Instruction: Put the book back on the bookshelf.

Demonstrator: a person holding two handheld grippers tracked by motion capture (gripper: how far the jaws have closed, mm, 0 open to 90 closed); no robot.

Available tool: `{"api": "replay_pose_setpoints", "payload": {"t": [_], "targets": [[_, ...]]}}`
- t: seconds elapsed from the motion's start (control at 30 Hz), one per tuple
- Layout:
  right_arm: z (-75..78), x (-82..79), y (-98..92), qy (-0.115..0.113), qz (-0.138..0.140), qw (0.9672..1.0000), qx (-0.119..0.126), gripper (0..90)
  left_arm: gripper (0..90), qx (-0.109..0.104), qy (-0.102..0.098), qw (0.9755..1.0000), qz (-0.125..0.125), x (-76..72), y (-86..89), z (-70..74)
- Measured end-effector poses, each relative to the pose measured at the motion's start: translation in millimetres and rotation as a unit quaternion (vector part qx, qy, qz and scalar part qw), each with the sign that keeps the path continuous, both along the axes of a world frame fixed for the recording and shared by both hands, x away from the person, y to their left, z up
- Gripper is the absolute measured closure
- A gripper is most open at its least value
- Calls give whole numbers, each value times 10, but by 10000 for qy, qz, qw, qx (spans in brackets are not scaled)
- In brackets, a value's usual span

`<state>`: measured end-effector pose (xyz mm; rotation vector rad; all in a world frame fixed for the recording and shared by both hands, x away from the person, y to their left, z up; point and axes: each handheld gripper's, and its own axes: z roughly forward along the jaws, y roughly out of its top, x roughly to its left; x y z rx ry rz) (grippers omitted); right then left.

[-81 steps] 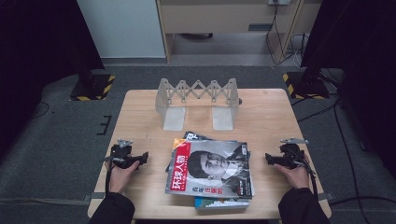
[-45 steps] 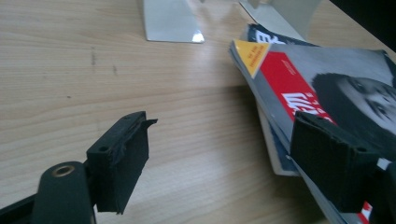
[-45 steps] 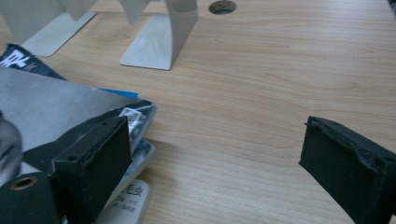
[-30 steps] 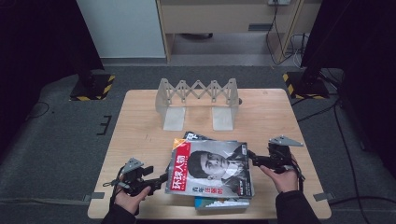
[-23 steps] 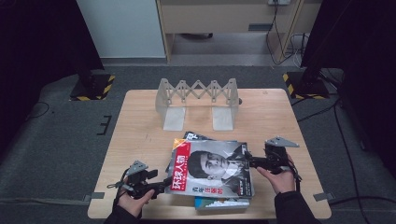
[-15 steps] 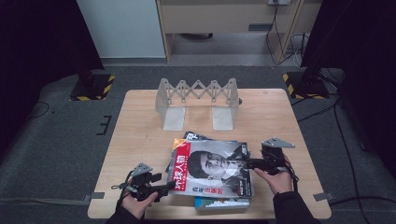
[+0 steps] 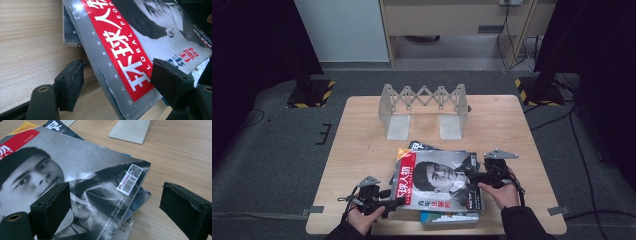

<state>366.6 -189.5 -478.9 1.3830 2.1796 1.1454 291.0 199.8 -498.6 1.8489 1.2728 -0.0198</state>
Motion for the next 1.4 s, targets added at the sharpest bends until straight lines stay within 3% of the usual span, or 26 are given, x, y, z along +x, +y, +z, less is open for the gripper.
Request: {"api": "replay_pose_setpoints", "payload": {"t": [0.27, 0.3, 0.47, 0.53, 0.63, 0.67, 0.83, 0.93, 1.0, 1.2, 1.4], "targets": [[-37, 8, 53, 86, 111, 9999, -50, 101, 262, -240, 188, 9995, -92, 48, -46, -56], [-46, 9, 68, 94, 145, 9998, -75, 102, 298, -370, 302, 9988, -139, 56, -38, -49], [-58, 14, 76, 123, 165, 9998, -77, 104, 372, -457, 232, 9986, -114, 36, -6, 20], [-71, 15, 82, 197, 212, 9996, -22, 106, 441, -733, 178, 9972, 4, 24, 32, 72], [-88, 21, 93, 252, 263, 9993, 22, 110, 476, -1354, -4, 9907, 129, 35, 75, 143], [-97, 20, 100, 280, 275, 9992, 11, 110, 490, -1415, -39, 9898, 129, 47, 75, 152], [-108, 20, 99, 308, 273, 9991, 55, 110, 496, -1514, -14, 9885, 32, 118, 26, 141], [-112, 22, 99, 331, 272, 9991, 78, 110, 506, -1253, 18, 9921, -37, 220, -37, 113], [-112, 22, 99, 322, 268, 9991, 75, 110, 522, -1265, 46, 9920, -9, 244, -37, 109], [-106, 31, 75, 340, 252, 9991, 87, 109, 651, -1473, 454, 9880, 94, 403, -14, 86], [-83, 36, 37, 283, 166, 9993, 163, 110, 760, -1662, 490, 9849, 47, 437, 18, 135]]}}
